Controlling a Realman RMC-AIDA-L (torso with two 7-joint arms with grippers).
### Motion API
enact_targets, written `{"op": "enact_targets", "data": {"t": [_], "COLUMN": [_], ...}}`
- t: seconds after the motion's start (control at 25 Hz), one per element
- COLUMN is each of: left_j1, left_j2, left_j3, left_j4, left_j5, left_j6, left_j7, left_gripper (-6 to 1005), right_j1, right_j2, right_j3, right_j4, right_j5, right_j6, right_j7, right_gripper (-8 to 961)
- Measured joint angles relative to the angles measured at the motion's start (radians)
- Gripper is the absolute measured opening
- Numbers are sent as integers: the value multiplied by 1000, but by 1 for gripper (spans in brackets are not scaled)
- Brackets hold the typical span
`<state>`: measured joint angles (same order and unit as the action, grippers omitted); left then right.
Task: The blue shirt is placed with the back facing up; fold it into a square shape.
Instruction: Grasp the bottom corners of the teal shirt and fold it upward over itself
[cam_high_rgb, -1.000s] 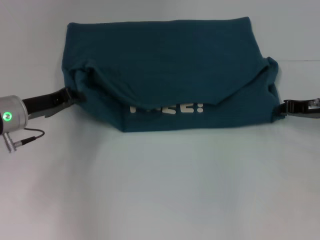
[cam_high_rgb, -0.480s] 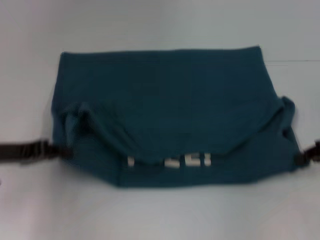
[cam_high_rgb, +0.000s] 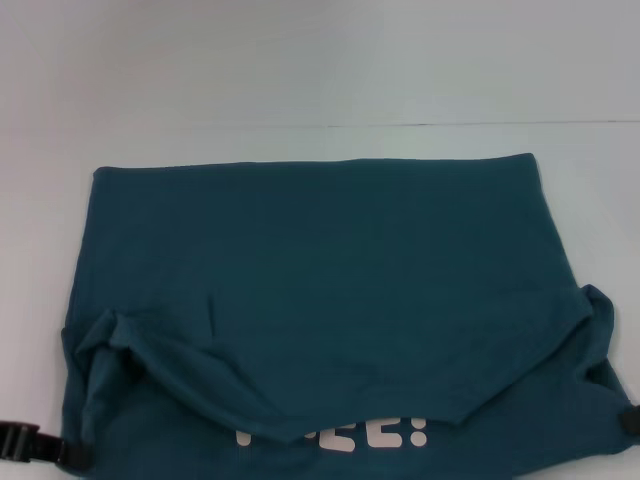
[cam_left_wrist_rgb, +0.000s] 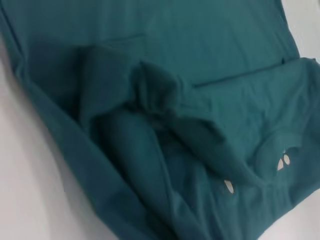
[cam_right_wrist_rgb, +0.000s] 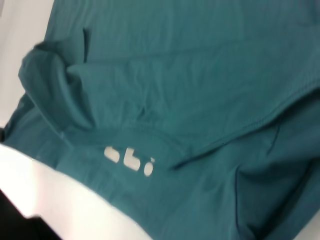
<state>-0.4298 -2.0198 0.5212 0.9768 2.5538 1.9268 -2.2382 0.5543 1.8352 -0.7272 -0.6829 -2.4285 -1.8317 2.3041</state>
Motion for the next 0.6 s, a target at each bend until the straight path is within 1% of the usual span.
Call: {"op": "enact_targets", "data": {"t": [0.12, 0.16, 0.2, 0.24, 0.28, 0.36, 0.48, 0.56, 0.6], "left_j1": [-30, -47, -47, -60, -104, -140, -187, -224, -240], "left_j2": [8, 13, 13, 16, 28, 33, 32, 28, 27], "left_j3": [-49, -72, -72, -87, -126, -134, -133, -129, -126], "left_j4": [-16, -23, -23, -30, -60, -86, -118, -138, -146], "left_j5": [-26, -38, -38, -46, -60, -69, -84, -88, -88], "left_j6": [-9, -16, -16, -27, -100, -187, -313, -399, -428], "left_j7": [33, 37, 37, 34, -9, -64, -133, -164, -172], "left_gripper": [-2, -2, -2, -2, -2, -1, -1, -2, -2], "right_j1": [6, 13, 21, 31, 43, 70, 99, 117, 126], "right_j2": [-2, -2, -2, -2, -2, -1, 8, 18, 27], "right_j3": [53, 81, 117, 154, 190, 255, 280, 282, 282], "right_j4": [4, 3, 2, 0, -1, -2, 0, 5, 8], "right_j5": [8, 14, 19, 24, 28, 42, 70, 94, 113], "right_j6": [14, 21, 31, 45, 71, 138, 260, 348, 403], "right_j7": [-20, -24, -24, -18, -8, 31, 77, 96, 103], "right_gripper": [59, 59, 59, 59, 59, 59, 60, 60, 60]}}
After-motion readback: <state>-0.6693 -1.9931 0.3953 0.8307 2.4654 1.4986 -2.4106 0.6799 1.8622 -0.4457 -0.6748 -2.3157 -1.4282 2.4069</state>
